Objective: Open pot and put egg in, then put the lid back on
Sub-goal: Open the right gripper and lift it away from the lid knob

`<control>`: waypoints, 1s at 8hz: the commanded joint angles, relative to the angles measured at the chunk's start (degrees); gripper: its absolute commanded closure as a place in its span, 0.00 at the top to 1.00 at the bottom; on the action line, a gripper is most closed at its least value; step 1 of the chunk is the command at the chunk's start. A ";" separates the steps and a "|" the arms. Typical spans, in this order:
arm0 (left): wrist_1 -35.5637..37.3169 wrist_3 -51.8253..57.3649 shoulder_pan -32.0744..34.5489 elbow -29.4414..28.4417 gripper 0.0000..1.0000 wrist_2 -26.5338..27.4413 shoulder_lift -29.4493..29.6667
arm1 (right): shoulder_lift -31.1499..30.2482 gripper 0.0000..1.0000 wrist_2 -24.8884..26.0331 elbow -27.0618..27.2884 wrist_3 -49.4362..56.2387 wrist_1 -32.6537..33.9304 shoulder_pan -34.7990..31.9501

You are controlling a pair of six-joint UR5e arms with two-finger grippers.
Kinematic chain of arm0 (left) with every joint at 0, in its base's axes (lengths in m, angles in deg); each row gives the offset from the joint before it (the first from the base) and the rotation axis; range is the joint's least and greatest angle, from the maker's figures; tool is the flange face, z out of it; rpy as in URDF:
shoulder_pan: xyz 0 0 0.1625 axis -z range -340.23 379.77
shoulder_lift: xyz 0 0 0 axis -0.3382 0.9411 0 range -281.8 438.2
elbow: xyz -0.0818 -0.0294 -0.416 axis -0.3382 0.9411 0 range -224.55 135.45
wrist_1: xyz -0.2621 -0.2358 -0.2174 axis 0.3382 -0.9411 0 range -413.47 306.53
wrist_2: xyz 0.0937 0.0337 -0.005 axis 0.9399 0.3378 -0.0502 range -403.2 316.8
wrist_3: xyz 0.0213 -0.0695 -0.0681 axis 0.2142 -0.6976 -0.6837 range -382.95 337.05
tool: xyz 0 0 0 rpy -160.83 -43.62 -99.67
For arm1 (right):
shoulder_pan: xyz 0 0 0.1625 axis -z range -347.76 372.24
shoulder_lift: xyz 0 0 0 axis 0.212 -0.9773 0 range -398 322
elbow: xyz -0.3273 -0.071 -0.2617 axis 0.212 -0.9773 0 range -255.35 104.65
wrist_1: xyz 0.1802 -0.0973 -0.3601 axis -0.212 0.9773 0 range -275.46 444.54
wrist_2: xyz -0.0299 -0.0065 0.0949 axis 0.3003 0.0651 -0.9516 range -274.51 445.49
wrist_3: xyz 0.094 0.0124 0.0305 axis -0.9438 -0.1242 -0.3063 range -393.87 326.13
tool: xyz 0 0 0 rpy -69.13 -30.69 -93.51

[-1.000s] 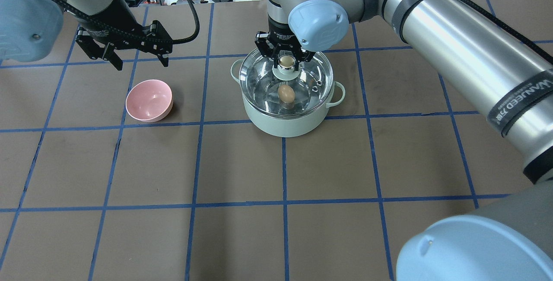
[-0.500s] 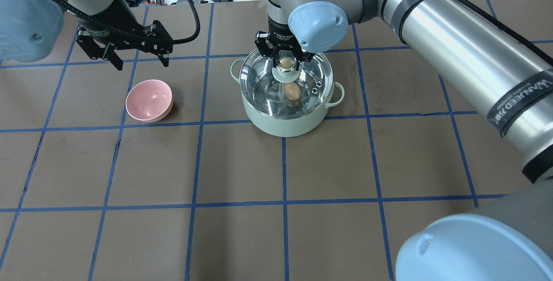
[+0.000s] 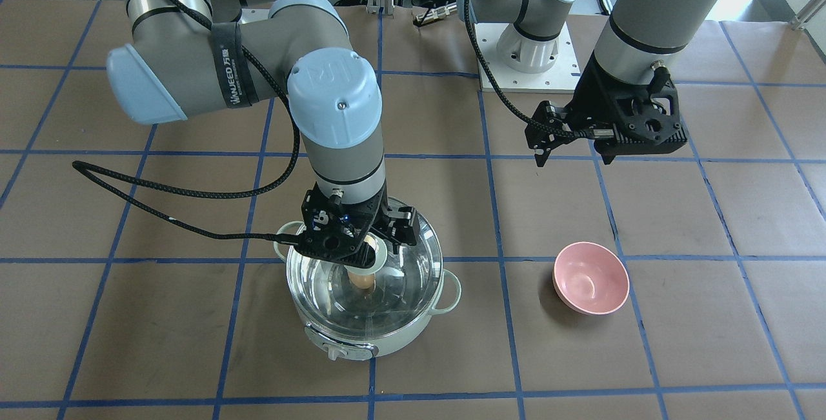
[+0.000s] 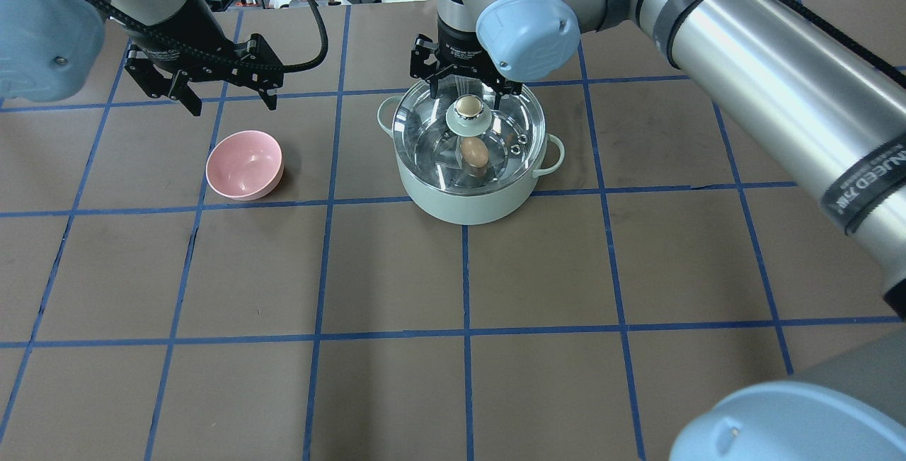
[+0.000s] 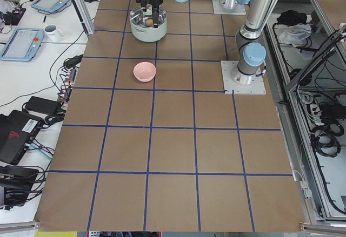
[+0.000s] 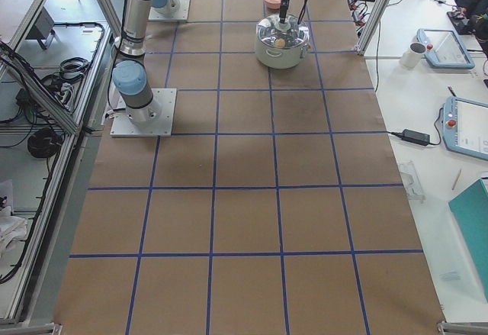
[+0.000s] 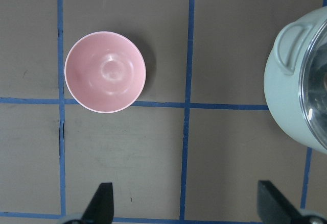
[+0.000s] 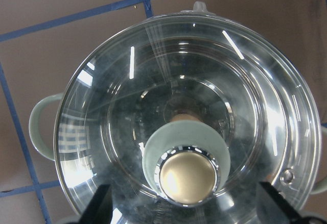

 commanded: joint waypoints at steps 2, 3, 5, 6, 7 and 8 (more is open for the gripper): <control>0.04 -0.08 0.00 0.00 1.00 -0.05 0.00 | -11.84 1.00 0.36 3.74 7.33 -8.24 3.18; 0.04 -0.08 0.09 0.00 1.00 -0.14 0.00 | -15.80 1.00 0.18 6.03 11.27 -10.53 6.94; 0.04 0.01 0.09 0.00 1.00 -0.32 0.00 | -22.41 1.00 0.27 7.45 23.99 -19.39 14.42; -0.04 0.18 0.00 0.00 1.00 -0.14 -0.09 | -24.00 1.00 0.01 7.46 27.18 -21.95 17.59; -0.04 0.18 0.09 0.00 1.00 -0.23 0.00 | -25.23 1.00 0.00 7.63 31.74 -22.24 19.44; -0.04 0.18 0.09 0.00 1.00 -0.14 -0.09 | -26.38 1.00 0.00 8.41 32.22 -22.68 19.55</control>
